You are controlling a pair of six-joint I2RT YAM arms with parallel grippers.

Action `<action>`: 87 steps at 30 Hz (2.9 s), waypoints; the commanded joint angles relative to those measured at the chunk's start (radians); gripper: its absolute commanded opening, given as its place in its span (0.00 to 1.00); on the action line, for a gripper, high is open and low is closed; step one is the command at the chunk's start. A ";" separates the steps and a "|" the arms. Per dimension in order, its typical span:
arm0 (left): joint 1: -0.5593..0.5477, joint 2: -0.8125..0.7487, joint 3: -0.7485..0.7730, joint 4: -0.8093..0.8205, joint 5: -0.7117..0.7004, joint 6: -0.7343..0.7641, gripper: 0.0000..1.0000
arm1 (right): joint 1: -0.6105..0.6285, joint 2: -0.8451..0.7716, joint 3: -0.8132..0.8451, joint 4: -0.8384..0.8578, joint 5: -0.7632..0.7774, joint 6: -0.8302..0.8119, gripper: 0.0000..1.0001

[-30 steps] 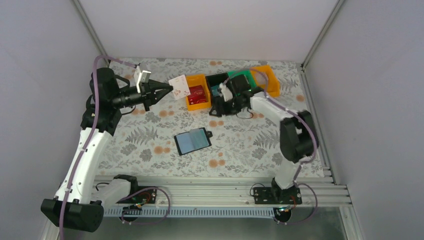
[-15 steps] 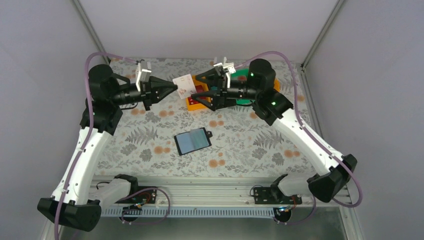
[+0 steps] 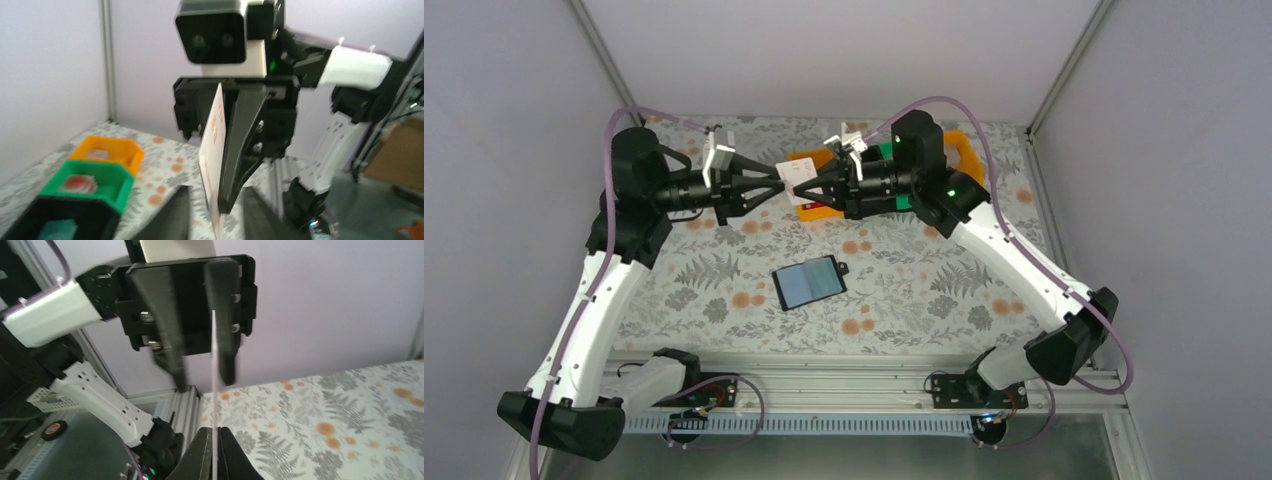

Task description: Take the credit cards out of the card holder

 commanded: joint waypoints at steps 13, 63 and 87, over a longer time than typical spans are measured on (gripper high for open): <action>-0.003 0.109 0.158 -0.648 -0.034 0.846 0.60 | 0.119 0.061 0.182 -0.686 0.418 -0.322 0.04; -0.172 0.206 0.404 0.661 -0.313 -0.754 0.02 | 0.098 -0.028 0.070 0.949 0.428 0.609 0.64; -0.002 0.029 -0.006 -0.070 -0.793 -0.413 1.00 | -0.363 0.189 0.059 0.074 0.602 0.332 0.04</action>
